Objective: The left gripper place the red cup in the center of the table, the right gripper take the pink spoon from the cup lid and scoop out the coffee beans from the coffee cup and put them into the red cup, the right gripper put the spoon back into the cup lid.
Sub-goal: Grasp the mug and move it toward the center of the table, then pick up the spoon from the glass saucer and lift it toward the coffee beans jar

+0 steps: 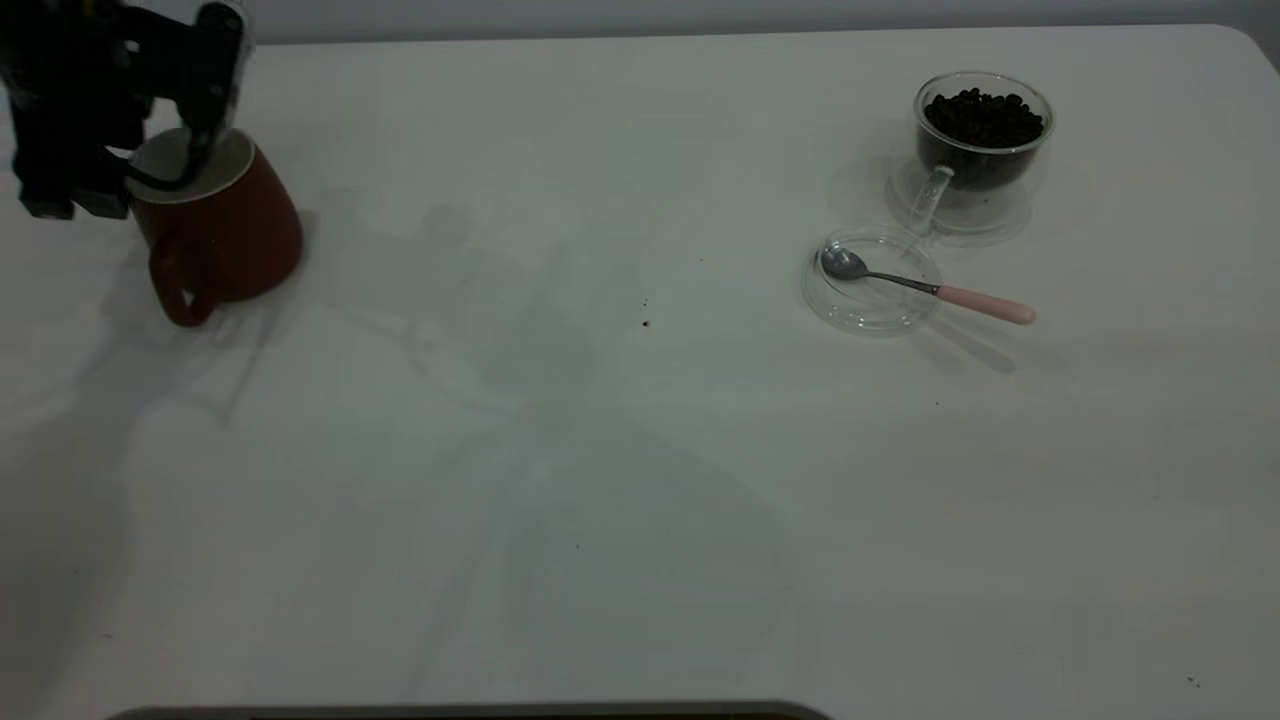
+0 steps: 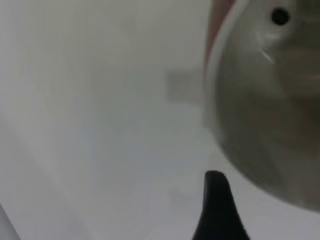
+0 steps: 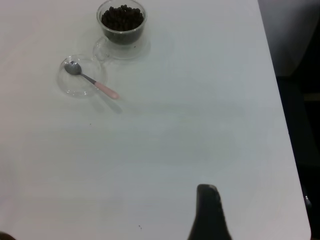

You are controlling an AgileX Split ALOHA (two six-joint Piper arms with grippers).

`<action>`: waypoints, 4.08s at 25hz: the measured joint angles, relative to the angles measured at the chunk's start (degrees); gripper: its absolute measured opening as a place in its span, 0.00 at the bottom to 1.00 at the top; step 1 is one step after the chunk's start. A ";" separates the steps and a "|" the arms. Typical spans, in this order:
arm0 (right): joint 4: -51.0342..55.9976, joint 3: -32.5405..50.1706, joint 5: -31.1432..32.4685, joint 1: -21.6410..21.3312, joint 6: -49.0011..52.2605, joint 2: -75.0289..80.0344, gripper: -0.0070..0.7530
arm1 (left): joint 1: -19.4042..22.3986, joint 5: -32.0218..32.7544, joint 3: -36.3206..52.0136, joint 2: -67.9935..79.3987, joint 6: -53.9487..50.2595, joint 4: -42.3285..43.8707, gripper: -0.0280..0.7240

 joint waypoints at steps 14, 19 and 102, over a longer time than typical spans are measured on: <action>0.00 0.00 0.00 0.00 0.00 0.00 0.77 | -15.92 0.07 0.00 0.02 -5.92 -0.08 0.79; 0.00 0.00 0.00 0.00 0.00 0.00 0.77 | -22.10 -0.32 0.00 0.02 -9.88 -0.08 0.79; 0.00 0.00 0.00 0.00 0.00 0.00 0.77 | -26.03 45.68 51.93 -133.20 -58.31 -33.92 0.79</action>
